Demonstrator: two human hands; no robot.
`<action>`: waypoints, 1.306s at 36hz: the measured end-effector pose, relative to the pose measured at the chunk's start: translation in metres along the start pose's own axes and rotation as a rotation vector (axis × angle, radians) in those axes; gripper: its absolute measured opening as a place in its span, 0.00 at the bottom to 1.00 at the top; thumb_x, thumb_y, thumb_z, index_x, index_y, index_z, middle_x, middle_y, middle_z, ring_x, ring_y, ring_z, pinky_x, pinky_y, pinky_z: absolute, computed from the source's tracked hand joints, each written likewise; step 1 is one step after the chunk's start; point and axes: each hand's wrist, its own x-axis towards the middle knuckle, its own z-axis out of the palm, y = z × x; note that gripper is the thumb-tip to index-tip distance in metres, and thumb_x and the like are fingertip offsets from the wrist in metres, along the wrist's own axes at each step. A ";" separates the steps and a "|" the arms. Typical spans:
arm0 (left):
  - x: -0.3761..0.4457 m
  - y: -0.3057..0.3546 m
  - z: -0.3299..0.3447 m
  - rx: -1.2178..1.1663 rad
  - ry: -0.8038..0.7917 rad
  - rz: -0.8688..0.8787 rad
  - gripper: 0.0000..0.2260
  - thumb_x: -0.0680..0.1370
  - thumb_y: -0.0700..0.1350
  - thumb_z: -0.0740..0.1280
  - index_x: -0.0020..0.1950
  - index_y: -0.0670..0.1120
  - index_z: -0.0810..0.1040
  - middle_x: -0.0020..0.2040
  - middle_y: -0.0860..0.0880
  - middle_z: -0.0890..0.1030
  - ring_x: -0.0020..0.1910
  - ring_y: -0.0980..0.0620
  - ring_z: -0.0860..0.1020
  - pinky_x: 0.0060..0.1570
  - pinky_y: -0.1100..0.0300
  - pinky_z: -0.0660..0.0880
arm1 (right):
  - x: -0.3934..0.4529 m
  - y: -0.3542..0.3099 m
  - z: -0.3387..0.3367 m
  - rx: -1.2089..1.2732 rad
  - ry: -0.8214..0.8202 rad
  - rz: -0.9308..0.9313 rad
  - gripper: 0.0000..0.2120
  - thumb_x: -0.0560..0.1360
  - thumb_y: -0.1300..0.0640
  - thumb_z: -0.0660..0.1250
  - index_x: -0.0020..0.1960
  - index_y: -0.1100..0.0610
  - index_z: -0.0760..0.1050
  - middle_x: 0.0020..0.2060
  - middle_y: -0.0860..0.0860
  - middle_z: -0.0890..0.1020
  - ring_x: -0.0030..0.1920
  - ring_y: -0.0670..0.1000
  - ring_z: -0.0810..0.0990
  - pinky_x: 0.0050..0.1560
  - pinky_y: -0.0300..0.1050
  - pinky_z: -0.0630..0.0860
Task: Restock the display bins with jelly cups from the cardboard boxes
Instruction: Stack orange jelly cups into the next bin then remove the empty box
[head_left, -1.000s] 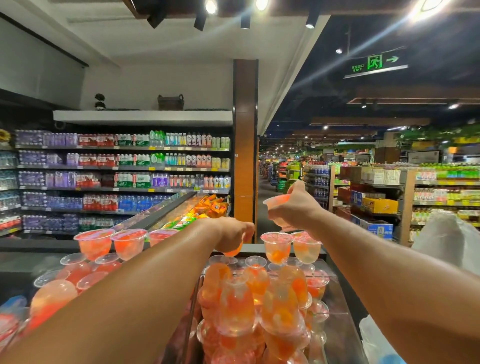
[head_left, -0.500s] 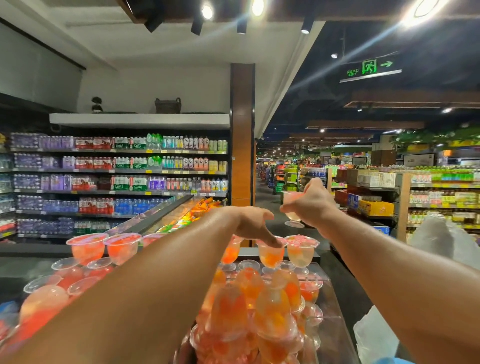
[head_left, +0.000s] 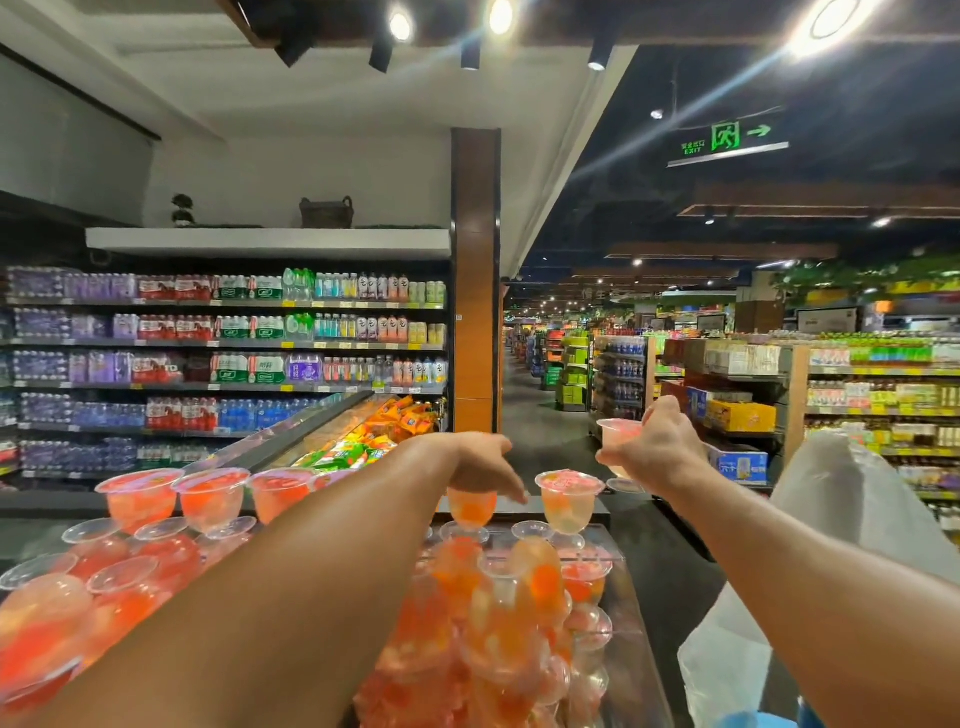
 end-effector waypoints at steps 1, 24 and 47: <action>0.002 0.007 0.000 -0.045 0.020 0.032 0.40 0.76 0.59 0.72 0.82 0.50 0.57 0.80 0.48 0.62 0.77 0.45 0.64 0.75 0.46 0.65 | 0.001 0.003 0.000 0.007 0.003 0.002 0.31 0.68 0.53 0.80 0.61 0.56 0.64 0.55 0.56 0.73 0.52 0.55 0.74 0.45 0.49 0.73; 0.007 0.025 0.017 0.057 0.135 -0.001 0.28 0.75 0.53 0.75 0.73 0.50 0.73 0.67 0.49 0.76 0.61 0.49 0.75 0.54 0.58 0.72 | -0.022 0.021 0.045 0.056 -0.258 -0.075 0.34 0.67 0.55 0.81 0.64 0.55 0.63 0.60 0.55 0.72 0.55 0.54 0.75 0.52 0.48 0.78; -0.004 0.020 0.023 0.078 0.167 -0.028 0.39 0.75 0.59 0.73 0.81 0.51 0.59 0.79 0.49 0.65 0.76 0.46 0.66 0.73 0.48 0.67 | -0.028 0.037 0.051 0.083 -0.345 -0.097 0.58 0.67 0.49 0.82 0.81 0.48 0.43 0.73 0.58 0.69 0.69 0.61 0.73 0.60 0.53 0.76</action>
